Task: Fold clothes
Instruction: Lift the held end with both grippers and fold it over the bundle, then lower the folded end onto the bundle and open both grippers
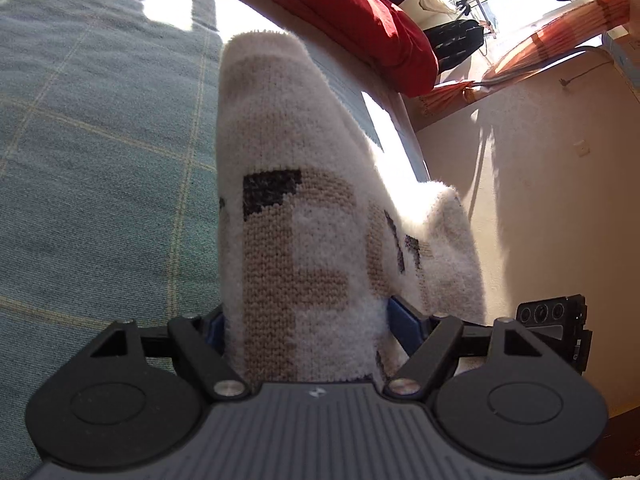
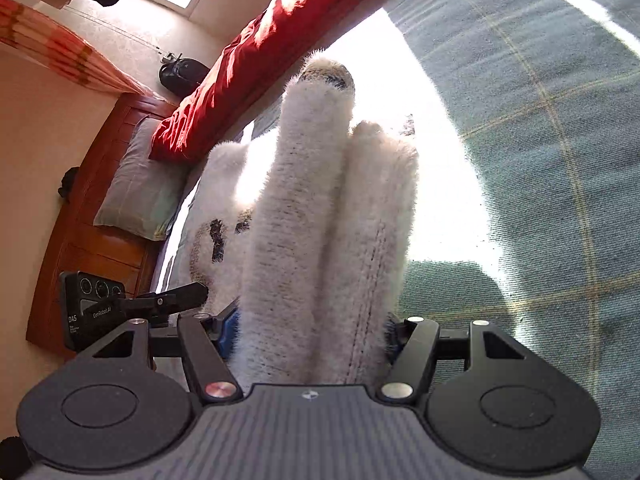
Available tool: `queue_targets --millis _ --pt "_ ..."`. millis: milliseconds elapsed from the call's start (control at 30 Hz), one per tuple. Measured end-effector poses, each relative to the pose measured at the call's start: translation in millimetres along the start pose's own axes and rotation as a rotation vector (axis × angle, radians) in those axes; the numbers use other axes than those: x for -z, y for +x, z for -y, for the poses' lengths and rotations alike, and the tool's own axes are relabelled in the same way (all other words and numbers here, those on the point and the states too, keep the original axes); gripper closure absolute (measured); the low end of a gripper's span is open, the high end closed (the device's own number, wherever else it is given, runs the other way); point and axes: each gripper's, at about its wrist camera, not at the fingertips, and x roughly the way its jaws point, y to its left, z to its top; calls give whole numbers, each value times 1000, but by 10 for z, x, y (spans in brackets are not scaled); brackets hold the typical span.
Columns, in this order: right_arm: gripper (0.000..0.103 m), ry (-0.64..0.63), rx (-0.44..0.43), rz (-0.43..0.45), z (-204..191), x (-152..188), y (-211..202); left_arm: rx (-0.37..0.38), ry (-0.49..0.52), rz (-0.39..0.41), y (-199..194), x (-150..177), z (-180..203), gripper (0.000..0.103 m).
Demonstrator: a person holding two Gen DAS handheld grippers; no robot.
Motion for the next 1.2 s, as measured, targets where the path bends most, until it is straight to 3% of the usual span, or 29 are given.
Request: queue_targets --millis 233,467,800,1000,1200 --pt "35 -82 5 -47 -772 58 549 -47 -12 92 -799 -45 -409 26" --pt "35 -208 45 -128 -1652 194 1361 -119 -36 169 -1428 -152 -912 26" --pt "35 -330 34 -200 -2667 468 2554 -212 -108 287 -2510 -221 -1892 26" --pt "35 -346 23 -190 -3065 641 3226 -262 -142 325 -2880 -355 -2369 26" --pt "35 -349 33 -183 -3187 790 3692 -300 -151 325 -3024 -518 -2720 26"
